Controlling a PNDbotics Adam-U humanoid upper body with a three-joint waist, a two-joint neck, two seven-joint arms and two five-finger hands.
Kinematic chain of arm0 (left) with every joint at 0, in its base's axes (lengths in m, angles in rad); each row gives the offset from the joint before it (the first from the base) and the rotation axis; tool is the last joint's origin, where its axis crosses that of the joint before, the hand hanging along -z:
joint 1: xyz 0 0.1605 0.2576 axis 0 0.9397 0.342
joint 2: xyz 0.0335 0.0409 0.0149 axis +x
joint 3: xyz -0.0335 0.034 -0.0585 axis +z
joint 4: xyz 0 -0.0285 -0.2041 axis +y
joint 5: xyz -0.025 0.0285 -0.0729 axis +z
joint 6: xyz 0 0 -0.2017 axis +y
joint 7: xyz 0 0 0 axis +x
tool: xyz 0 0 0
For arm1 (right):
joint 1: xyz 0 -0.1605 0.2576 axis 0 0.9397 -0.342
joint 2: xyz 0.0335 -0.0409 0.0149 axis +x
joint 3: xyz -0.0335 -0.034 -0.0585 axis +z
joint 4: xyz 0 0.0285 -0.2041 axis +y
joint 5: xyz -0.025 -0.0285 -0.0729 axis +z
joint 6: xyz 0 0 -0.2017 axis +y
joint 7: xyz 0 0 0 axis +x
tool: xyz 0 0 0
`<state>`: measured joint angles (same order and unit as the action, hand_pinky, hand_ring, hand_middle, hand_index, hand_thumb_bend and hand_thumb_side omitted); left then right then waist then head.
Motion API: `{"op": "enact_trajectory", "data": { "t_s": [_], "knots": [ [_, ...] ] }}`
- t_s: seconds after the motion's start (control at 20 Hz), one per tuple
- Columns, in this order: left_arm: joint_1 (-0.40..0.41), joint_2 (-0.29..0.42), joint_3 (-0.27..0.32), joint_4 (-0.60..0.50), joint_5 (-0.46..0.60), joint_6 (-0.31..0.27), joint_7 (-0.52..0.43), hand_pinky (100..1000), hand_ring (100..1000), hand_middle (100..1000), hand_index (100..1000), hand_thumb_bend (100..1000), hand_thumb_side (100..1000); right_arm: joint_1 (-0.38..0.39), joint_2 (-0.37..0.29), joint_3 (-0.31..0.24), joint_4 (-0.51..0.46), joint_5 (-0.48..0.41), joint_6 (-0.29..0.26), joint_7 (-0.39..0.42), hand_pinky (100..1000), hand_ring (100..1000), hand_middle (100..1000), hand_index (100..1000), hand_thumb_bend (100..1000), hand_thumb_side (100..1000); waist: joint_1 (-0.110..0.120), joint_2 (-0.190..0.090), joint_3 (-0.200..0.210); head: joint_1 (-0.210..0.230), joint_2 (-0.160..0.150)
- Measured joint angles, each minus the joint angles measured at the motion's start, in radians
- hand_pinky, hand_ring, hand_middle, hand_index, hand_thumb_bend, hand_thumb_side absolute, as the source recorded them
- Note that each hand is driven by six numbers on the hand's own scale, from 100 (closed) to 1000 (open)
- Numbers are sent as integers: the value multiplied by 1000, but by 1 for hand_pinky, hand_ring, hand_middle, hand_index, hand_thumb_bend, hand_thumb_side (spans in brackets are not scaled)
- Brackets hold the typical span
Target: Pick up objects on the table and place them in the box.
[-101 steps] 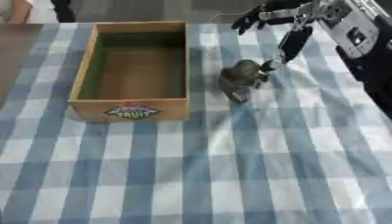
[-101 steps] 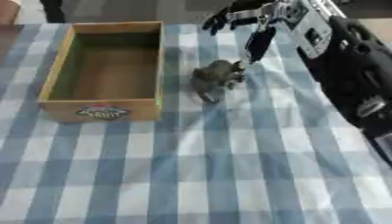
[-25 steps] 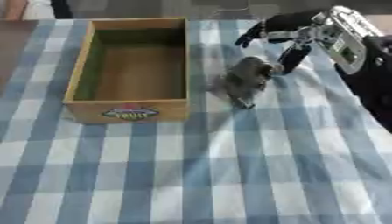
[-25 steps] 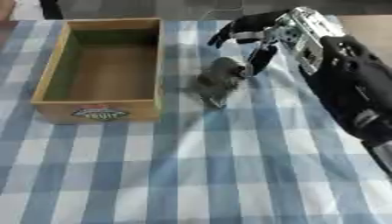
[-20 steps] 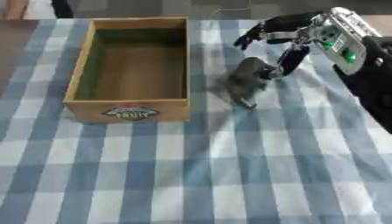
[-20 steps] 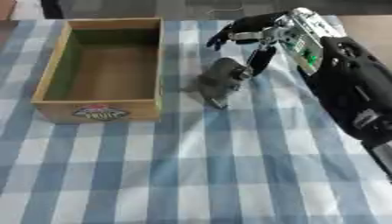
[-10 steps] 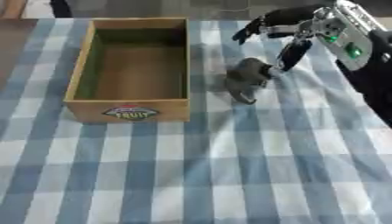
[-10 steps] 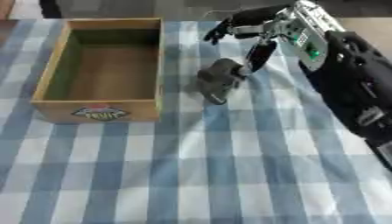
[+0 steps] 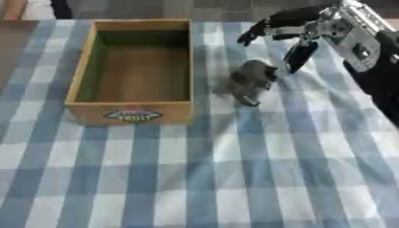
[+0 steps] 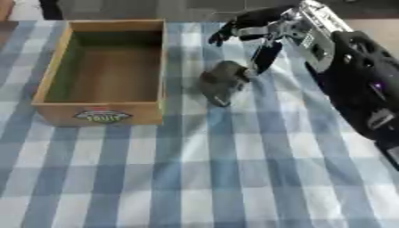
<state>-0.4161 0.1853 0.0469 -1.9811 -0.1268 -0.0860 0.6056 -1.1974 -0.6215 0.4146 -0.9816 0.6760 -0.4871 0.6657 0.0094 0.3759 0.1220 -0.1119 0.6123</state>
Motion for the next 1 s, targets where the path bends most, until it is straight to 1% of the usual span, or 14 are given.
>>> {"op": "enact_trajectory", "data": {
  "t_s": [0.3,0.45,0.75,1.0],
  "knots": [
    [0,0,0,0,9,0,0,799,833,788,679,100,618,0,0,7,4,19,-17,-17,881,905,844,982,303,100,0,0,1,0,0],
    [0,0,0,0,13,0,-1,799,833,789,679,100,620,0,0,12,7,39,-28,-28,866,904,851,982,300,100,0,0,1,0,0],
    [0,0,0,0,16,-1,-1,800,833,789,679,100,621,1,0,29,7,79,-65,-65,863,899,850,979,299,100,-2,0,1,0,0],
    [0,0,-2,0,16,-2,-3,800,834,789,679,100,621,2,0,44,7,95,-87,-87,861,898,847,979,300,100,-4,1,1,0,0]
  ]
}}
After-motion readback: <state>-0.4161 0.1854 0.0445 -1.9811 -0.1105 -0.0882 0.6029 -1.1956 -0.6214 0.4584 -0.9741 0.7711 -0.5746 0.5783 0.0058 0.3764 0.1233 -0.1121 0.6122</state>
